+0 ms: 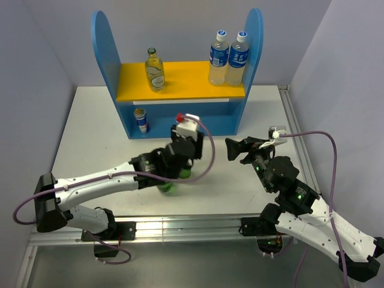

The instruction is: Place and organize the beverage onto the shelf

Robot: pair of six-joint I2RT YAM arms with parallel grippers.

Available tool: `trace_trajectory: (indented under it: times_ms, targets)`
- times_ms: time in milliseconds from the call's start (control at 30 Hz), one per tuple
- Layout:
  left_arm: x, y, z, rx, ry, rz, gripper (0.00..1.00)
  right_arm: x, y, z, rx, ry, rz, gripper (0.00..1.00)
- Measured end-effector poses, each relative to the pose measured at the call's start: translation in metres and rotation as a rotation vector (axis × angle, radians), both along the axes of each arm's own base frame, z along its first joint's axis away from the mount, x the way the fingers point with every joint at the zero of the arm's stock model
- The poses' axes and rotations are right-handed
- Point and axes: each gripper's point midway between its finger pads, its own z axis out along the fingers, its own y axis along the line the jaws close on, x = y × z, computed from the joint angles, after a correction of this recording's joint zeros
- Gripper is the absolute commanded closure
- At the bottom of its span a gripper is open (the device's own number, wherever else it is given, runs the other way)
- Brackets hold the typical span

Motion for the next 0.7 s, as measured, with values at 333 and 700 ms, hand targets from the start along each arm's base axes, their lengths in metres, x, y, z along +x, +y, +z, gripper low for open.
trace_trajectory:
  times_ms: [333, 700]
  targets:
    - [0.102, 0.123, -0.012, 0.049, -0.079, 0.328, 1.0, 0.0, 0.003, -0.002, -0.001, 0.002, 0.014, 0.0]
    - [0.146, 0.142, -0.085, 0.111, -0.027, 0.377, 1.0, 0.002, 0.006, -0.005, -0.011, 0.01, 0.019, 0.0]
